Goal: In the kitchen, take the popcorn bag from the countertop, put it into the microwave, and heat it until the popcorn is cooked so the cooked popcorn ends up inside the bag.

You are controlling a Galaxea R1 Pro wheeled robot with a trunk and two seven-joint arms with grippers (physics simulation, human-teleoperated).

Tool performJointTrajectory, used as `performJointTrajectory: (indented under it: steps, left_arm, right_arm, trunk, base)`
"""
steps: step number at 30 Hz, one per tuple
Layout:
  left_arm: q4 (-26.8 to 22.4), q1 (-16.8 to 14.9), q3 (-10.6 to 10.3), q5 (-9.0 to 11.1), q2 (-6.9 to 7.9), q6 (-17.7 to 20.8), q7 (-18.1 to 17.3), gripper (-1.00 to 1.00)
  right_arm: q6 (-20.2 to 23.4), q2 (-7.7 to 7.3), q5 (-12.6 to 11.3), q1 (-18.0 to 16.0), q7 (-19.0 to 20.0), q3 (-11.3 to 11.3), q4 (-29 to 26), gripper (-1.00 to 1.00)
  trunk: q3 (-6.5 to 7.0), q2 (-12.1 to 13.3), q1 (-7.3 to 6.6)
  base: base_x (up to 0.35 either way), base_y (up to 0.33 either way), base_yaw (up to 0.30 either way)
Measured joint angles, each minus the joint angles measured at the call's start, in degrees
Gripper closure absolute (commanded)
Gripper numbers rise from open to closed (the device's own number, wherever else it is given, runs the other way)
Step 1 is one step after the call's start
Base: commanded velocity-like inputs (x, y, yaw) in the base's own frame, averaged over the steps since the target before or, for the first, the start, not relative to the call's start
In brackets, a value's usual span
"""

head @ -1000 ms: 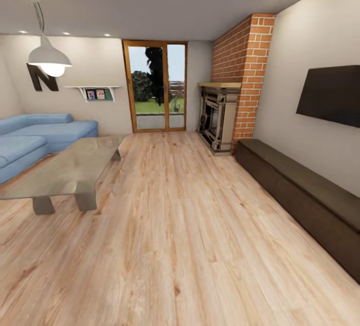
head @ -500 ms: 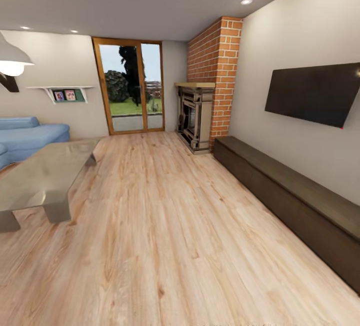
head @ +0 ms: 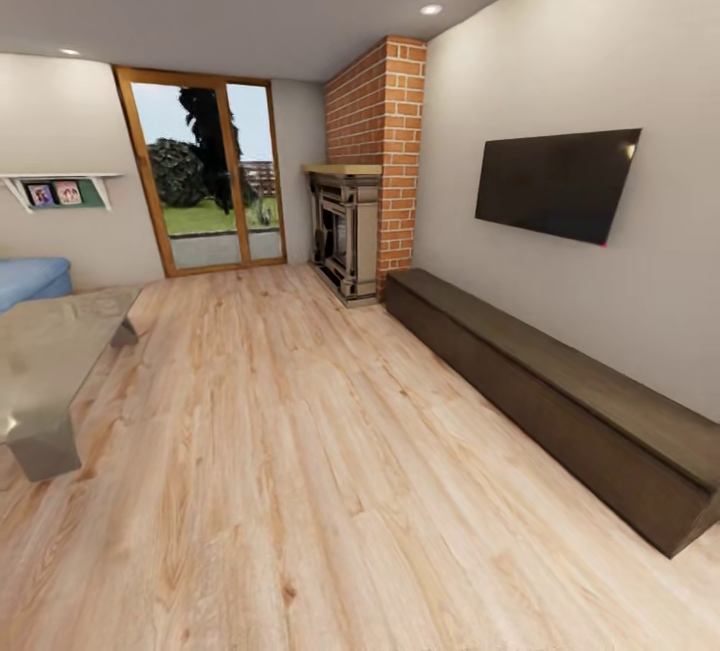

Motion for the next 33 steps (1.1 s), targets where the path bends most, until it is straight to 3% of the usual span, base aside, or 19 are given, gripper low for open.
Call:
performJointTrajectory:
  steps: [33]
  left_arm:
    - [0.0,0.0,0.0,0.0,0.0,0.0,0.0,-1.0]
  right_arm:
    - [0.0,0.0,0.0,0.0,-0.1,0.0,0.0,-1.0]
  trunk:
    - [0.0,0.0,0.0]
  base:
    - [0.0,0.0,-0.297]
